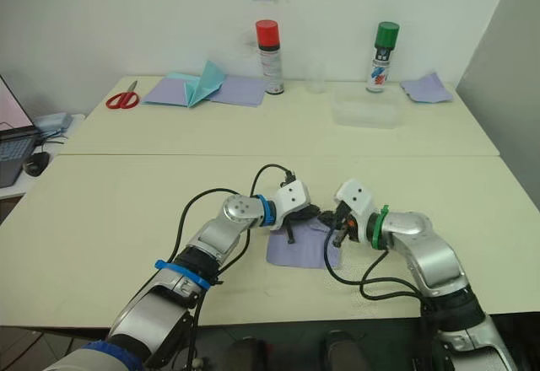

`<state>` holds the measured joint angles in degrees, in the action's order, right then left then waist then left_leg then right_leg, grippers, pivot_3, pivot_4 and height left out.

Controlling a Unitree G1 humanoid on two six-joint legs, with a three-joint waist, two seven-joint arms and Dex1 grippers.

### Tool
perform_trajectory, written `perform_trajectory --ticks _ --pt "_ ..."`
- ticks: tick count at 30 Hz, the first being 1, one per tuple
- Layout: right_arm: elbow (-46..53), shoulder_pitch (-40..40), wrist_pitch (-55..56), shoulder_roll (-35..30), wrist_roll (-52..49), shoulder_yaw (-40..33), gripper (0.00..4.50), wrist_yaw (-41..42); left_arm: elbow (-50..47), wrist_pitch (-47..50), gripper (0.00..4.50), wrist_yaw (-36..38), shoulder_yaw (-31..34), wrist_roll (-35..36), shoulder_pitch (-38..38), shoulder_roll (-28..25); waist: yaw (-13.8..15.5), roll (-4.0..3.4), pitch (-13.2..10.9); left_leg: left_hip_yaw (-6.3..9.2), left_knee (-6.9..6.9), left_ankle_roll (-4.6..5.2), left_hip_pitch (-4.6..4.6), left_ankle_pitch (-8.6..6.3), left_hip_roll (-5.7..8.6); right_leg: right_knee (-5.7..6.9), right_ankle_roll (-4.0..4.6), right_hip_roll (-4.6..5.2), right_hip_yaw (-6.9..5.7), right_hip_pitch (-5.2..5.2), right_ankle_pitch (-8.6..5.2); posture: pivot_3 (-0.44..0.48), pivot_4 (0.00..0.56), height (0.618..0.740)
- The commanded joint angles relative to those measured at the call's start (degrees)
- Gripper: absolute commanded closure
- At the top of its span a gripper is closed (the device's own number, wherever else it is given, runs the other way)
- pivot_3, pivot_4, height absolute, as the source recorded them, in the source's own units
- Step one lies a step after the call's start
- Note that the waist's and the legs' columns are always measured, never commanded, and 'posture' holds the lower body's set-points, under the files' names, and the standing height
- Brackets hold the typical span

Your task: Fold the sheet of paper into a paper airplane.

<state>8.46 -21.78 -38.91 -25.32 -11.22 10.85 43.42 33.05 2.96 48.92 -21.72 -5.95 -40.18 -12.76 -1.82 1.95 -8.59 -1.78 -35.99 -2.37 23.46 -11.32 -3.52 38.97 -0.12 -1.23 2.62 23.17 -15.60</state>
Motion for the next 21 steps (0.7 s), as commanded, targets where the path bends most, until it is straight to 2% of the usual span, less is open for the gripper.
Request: perform_trajectory --ticks 1,10,21 --pt "-2.80 -1.43 1.35 0.57 2.18 0.40 4.45 -2.87 2.71 -0.03 4.50 0.16 -1.41 -2.38 1.16 -0.96 0.01 0.00 0.00 -0.03 0.00 0.00 0.01 0.00 0.01 -0.02 0.00 0.01 0.03 0.00 0.00 0.000 0.150 0.740" --pt "-1.08 1.70 -0.74 -1.65 2.92 2.13 4.45 -2.14 4.34 -0.66 4.50 0.13 -1.39 -2.34 0.07 -0.28 0.00 0.00 0.00 0.00 0.00 0.00 0.06 0.00 0.03 -0.03 0.00 0.03 0.00 0.03 0.00 0.000 0.150 0.740" --pt "5.06 7.88 -1.21 -8.14 1.28 -0.81 4.45 -0.19 6.38 -1.92 4.50 -0.17 -1.51 -2.55 -0.78 0.11 0.04 0.03 0.02 0.01 -0.01 0.00 0.05 0.00 0.04 -0.05 0.00 0.05 0.00 0.01 0.00 0.000 0.150 0.740"
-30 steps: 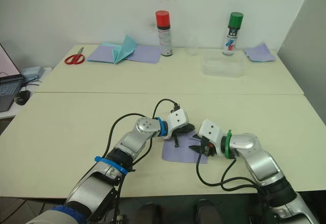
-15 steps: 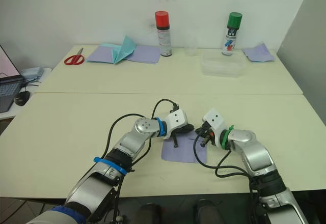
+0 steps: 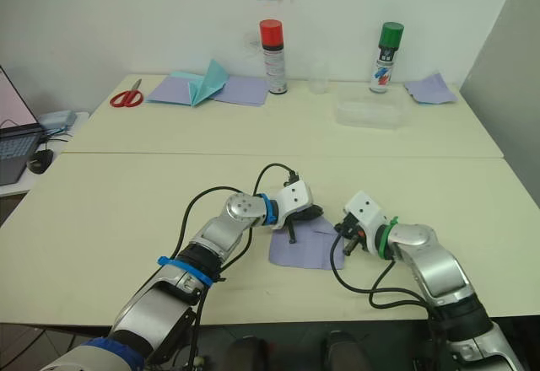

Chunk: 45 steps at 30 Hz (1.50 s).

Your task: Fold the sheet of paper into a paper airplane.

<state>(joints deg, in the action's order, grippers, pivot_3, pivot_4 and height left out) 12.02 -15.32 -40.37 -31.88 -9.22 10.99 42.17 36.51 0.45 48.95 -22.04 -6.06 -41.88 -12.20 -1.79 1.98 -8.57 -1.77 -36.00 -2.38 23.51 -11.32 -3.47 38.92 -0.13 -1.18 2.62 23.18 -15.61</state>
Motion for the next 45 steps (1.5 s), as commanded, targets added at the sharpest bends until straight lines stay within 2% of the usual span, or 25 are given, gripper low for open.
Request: perform_trajectory --ticks 1,5,9,15,21,27,32,37,45 --pt "1.95 1.54 1.39 -1.58 -0.92 -1.26 4.45 1.16 3.00 0.55 4.50 -0.20 -1.20 -2.45 0.86 -0.42 0.00 0.00 0.00 0.00 0.00 0.00 0.00 0.00 0.00 0.00 0.00 0.00 0.00 0.00 0.00 0.000 0.150 0.740" --pt "2.37 -0.22 6.31 2.41 -3.55 -3.94 4.45 -0.38 3.73 0.15 4.50 -0.56 -0.87 -2.36 0.51 -0.26 -0.05 0.01 -0.01 0.02 0.00 0.00 -0.02 0.00 -0.01 0.00 -0.01 -0.01 -0.02 0.01 0.00 0.000 0.150 0.740" --pt "1.36 -2.07 6.17 6.27 -4.92 -4.67 4.45 -1.83 4.41 -0.34 4.50 -0.66 -0.96 -2.42 0.16 -0.17 -0.06 0.01 -0.02 0.02 0.01 0.00 -0.03 0.00 -0.04 0.01 -0.02 -0.04 -0.02 0.02 0.01 0.000 0.150 0.740" --pt "-0.81 -1.88 3.61 4.59 -0.79 1.38 4.45 -1.61 4.95 -0.75 4.50 -0.63 -1.06 -2.56 -0.24 -0.02 -0.03 0.02 -0.02 -0.03 0.02 0.00 0.02 0.00 -0.01 -0.04 0.00 0.00 0.01 0.02 0.00 0.000 0.150 0.740" --pt "-1.64 -1.21 3.12 3.24 0.68 3.82 4.45 -1.06 4.65 -0.88 4.50 -0.29 -1.07 -2.49 -0.29 0.01 -0.02 0.02 -0.02 0.00 0.02 0.00 0.02 0.00 -0.02 -0.04 0.00 0.00 -0.02 0.04 0.00 0.000 0.150 0.740" --pt "-2.98 -1.53 3.95 3.33 1.07 3.88 4.45 -1.31 -0.24 2.83 4.50 1.20 5.23 5.76 -0.58 4.18 -0.03 0.05 -0.06 -0.01 0.02 0.00 0.05 0.00 -0.02 -0.04 0.00 0.00 -0.03 0.05 0.00 0.000 0.150 0.740" --pt "-2.66 -1.04 3.79 2.94 1.04 3.85 4.45 -1.17 -5.62 9.57 4.50 6.05 4.83 8.53 1.33 4.94 -0.04 0.06 -0.08 0.02 0.03 0.00 0.26 0.00 0.00 -0.06 0.02 -0.01 -0.05 0.21 -0.01 0.000 0.150 0.740" --pt "-2.26 -0.57 4.00 2.43 1.54 4.02 4.45 -1.54 -5.13 11.55 4.50 4.29 2.31 4.65 1.82 3.78 -0.04 0.07 -0.08 0.08 0.03 0.00 0.27 0.00 0.00 -0.07 0.02 -0.02 -0.08 0.21 -0.01 0.000 0.150 0.740" --pt "-1.27 0.17 3.61 2.39 1.86 4.44 4.45 -2.16 3.21 9.93 4.50 -2.80 2.31 -0.31 -1.04 0.49 -0.18 0.08 -0.08 0.08 0.00 0.00 0.18 0.00 -0.01 -0.08 -0.02 0.00 -0.06 0.15 0.01 0.000 0.150 0.740"
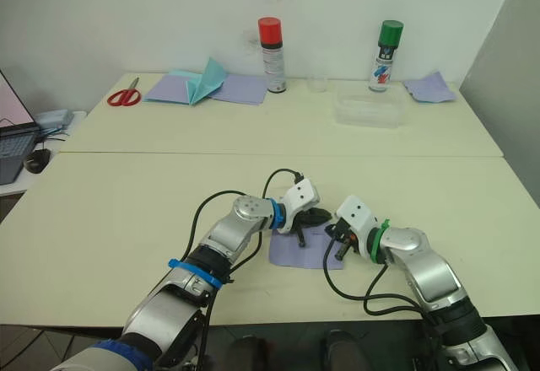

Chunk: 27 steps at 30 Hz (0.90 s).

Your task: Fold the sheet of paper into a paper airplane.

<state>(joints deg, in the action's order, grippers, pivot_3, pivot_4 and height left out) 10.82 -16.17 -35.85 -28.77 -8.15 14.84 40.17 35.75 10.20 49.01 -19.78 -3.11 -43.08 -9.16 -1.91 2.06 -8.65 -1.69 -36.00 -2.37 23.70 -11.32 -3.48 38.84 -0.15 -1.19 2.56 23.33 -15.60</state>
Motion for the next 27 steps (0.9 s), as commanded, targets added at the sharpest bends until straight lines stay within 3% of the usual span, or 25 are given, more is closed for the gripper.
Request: perform_trajectory --ticks 1,10,16,25,27 --pt "-0.29 0.93 -0.84 -0.68 0.88 0.60 4.45 -0.13 4.58 -0.06 4.50 -3.09 0.12 -3.48 -0.11 -3.04 -0.09 0.01 0.00 -0.01 0.00 0.00 -0.04 0.00 -0.02 0.00 0.00 -0.01 0.00 -0.01 0.00 0.000 0.150 0.740" --pt "-1.61 -0.31 -0.70 0.33 1.12 1.44 4.45 -0.22 4.94 -2.33 4.50 -4.72 2.16 -2.22 -0.33 -5.64 -0.89 0.02 -0.01 -0.02 0.04 0.00 -0.21 0.00 -0.12 0.04 0.01 -0.08 0.03 -0.07 0.00 0.000 0.150 0.740" --pt "-2.77 -1.18 -0.25 0.86 1.27 2.12 4.45 0.11 -0.08 -2.42 4.50 -3.41 9.32 4.90 -0.90 -5.31 -1.20 0.06 -0.07 -0.04 0.07 0.00 -0.23 0.00 -0.13 0.05 0.00 -0.08 0.04 -0.06 0.00 0.000 0.150 0.740" --pt "-4.50 -1.97 0.94 1.25 1.64 2.09 4.45 -0.02 -18.79 10.25 4.50 -2.05 19.24 15.44 7.82 -10.87 -1.30 0.13 -0.11 -0.10 0.21 -0.01 -0.14 -0.01 -0.12 0.02 0.08 -0.06 0.09 -0.01 -0.05 0.000 0.150 0.740" --pt "-4.77 -2.07 1.18 1.26 1.64 2.13 4.50 0.13 -23.58 14.34 3.97 -2.33 21.04 18.47 10.87 -11.19 -1.26 0.14 -0.11 -0.08 0.22 -0.02 -0.14 -0.01 -0.13 0.02 0.10 -0.06 0.06 -0.01 -0.05 0.000 0.150 0.740"
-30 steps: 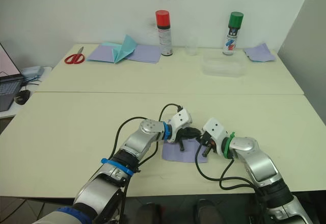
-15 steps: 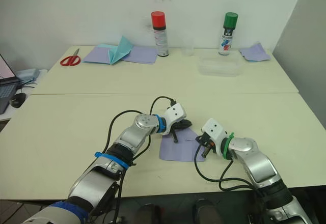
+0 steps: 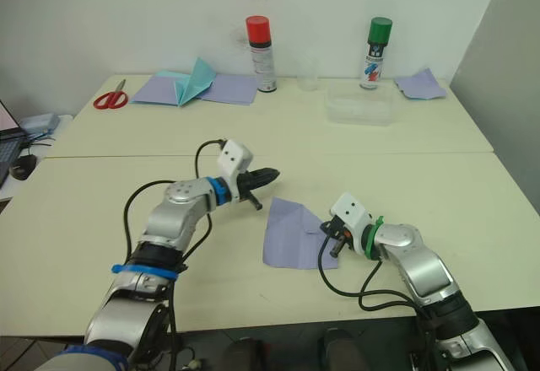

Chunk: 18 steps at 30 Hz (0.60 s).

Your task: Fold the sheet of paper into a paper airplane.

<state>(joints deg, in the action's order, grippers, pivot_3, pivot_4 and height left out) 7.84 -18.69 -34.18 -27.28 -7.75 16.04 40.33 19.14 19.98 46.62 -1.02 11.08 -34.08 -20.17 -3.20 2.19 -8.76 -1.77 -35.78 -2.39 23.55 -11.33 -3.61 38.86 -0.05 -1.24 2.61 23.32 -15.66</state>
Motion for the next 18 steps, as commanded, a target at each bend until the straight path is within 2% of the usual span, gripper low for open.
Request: perform_trajectory --ticks 1,4,9,17,18 --pt "-1.98 0.35 -0.37 -0.19 1.29 0.97 4.50 0.02 -9.64 7.20 3.74 0.13 3.06 6.21 3.56 -0.19 0.07 0.01 -0.01 0.01 -0.01 0.00 0.00 0.00 0.00 0.01 0.00 0.02 -0.02 0.00 0.00 0.000 0.150 0.740" --pt "-2.62 -0.19 -0.17 -0.04 1.37 1.00 4.50 0.20 -16.59 13.79 2.82 0.38 3.49 10.34 7.97 -0.29 0.09 0.03 -0.02 0.00 -0.04 0.00 0.00 0.00 -0.01 0.01 0.00 0.10 -0.02 -0.01 0.00 0.000 0.150 0.740" --pt "-3.22 -0.69 0.16 -0.02 1.49 1.02 4.50 0.64 -20.11 18.70 1.29 -3.46 2.66 11.31 11.67 1.02 0.11 0.04 -0.03 0.00 -0.07 0.00 -0.09 0.00 0.02 0.01 0.00 0.29 -0.01 -0.06 0.00 0.000 0.150 0.740" --pt "-2.92 -0.63 -0.11 0.20 1.61 1.16 4.50 0.80 -17.79 16.72 1.29 -5.90 -0.65 8.81 11.07 2.42 0.12 0.06 -0.04 0.01 -0.03 0.00 -0.11 0.00 0.02 0.01 0.03 0.28 -0.02 -0.05 -0.02 0.000 0.150 0.740" --pt "-2.85 -0.58 -0.14 0.20 1.63 1.17 4.50 0.77 -16.92 15.88 1.47 -6.10 -0.82 8.47 10.64 2.66 0.12 0.06 -0.04 0.00 -0.03 0.00 -0.11 0.00 0.02 0.01 0.03 0.28 -0.01 -0.05 -0.02 0.000 0.150 0.740"
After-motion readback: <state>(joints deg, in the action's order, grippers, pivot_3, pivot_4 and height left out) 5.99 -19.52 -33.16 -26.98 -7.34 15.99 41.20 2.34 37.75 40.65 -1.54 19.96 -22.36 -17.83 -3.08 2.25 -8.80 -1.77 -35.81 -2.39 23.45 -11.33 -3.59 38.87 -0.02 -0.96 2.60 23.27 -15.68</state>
